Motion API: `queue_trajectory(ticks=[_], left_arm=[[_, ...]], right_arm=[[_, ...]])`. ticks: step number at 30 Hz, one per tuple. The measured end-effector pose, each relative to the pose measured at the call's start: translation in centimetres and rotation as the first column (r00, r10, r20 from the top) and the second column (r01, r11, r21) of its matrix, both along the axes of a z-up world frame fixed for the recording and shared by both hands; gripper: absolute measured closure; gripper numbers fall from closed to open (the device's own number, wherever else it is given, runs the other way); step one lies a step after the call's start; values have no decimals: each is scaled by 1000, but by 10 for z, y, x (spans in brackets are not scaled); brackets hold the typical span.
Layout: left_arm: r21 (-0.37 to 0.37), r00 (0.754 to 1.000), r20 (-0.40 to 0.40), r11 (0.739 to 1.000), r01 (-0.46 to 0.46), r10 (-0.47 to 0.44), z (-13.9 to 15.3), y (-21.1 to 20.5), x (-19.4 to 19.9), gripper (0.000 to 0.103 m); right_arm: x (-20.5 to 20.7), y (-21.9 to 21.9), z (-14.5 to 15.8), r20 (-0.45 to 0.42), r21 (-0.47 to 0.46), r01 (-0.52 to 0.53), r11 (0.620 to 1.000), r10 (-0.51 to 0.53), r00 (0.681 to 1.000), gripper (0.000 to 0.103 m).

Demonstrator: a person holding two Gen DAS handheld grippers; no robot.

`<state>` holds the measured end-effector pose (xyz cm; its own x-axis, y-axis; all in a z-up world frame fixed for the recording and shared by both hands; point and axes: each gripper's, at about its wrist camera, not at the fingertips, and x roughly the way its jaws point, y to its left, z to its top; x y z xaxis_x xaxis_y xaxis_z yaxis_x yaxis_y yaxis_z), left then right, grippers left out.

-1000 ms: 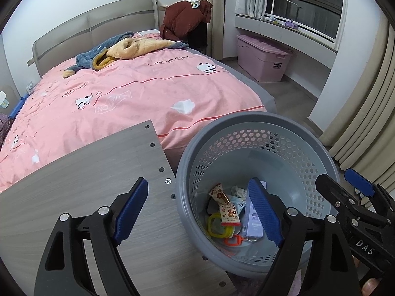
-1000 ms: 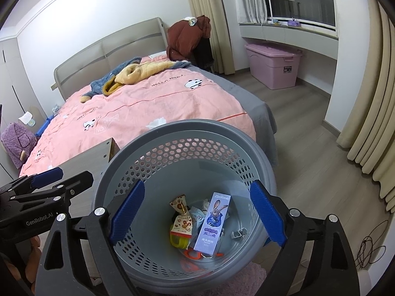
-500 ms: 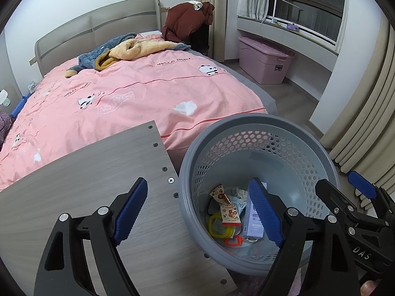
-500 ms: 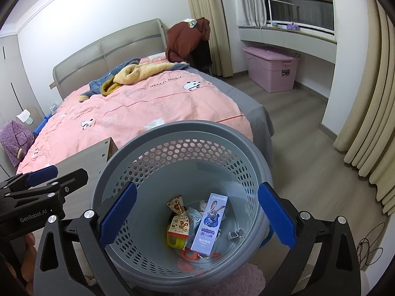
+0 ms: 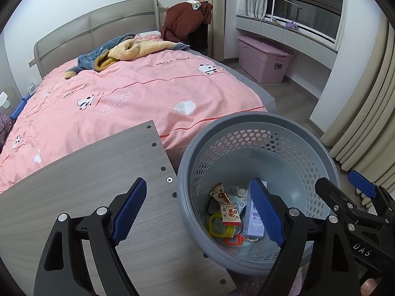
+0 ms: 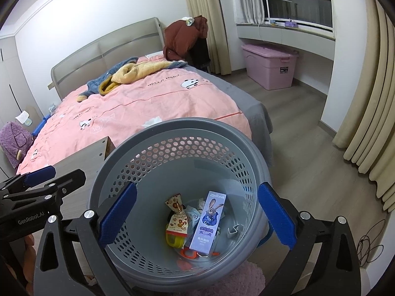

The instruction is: Collect trash

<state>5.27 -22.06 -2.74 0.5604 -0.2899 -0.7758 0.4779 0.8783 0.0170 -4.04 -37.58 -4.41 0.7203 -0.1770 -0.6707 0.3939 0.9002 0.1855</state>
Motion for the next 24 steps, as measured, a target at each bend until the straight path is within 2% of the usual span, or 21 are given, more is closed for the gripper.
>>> queue_trajectory(ticks=[24], left_arm=[[15, 1000, 10, 1000, -10, 10, -2, -1, 1, 21]], right_arm=[[0, -2, -3, -6, 4, 1, 1000, -1, 1000, 6]])
